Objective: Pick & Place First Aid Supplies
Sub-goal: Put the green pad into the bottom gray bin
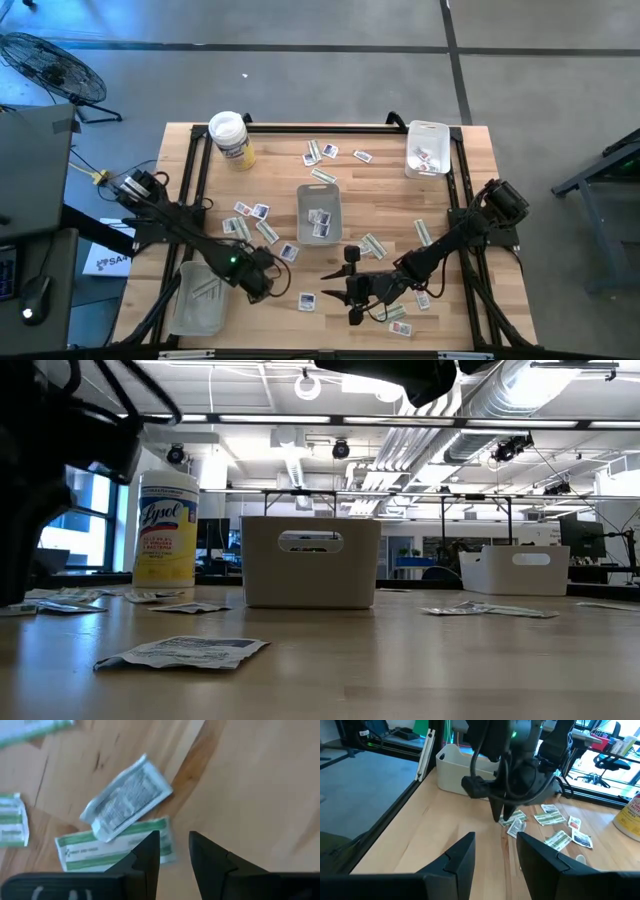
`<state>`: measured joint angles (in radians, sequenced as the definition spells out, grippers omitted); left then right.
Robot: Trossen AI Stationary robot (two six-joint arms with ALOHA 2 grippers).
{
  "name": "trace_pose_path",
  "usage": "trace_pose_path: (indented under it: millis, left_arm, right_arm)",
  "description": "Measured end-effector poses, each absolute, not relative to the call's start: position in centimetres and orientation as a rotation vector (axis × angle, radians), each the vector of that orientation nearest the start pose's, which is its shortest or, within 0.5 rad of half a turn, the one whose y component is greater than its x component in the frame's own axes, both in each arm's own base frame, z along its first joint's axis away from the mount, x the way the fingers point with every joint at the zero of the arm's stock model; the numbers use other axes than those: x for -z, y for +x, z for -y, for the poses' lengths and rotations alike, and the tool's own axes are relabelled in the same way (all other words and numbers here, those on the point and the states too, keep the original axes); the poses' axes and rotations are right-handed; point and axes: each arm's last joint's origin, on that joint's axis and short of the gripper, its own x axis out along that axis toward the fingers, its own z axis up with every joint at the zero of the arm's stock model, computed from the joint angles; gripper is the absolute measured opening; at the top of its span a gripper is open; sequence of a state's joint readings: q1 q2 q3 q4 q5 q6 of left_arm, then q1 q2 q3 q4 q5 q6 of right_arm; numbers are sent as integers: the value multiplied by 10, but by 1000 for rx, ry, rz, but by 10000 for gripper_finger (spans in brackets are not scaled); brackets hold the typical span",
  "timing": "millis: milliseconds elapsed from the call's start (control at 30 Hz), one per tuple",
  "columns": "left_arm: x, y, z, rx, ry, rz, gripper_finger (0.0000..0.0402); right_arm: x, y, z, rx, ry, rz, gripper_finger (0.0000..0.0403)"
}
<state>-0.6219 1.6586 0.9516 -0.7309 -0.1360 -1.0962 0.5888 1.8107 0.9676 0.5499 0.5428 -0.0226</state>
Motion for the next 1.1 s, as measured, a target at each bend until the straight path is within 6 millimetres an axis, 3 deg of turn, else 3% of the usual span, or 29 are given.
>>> trace_pose_path:
  millis: [200, 633, 1100]
  left_arm:
    - [-146, 235, 164, -318, -309, -1385, 101]
    - [-144, 235, 164, -303, -286, -1384, 97]
    - [-144, 238, 165, -196, -139, -1347, 5]
  right_arm:
    - [-189, 323, -198, -49, -184, -254, 138]
    - [-189, 323, -198, -47, -184, -254, 138]
    - [-189, 323, -198, -46, -185, -255, 138]
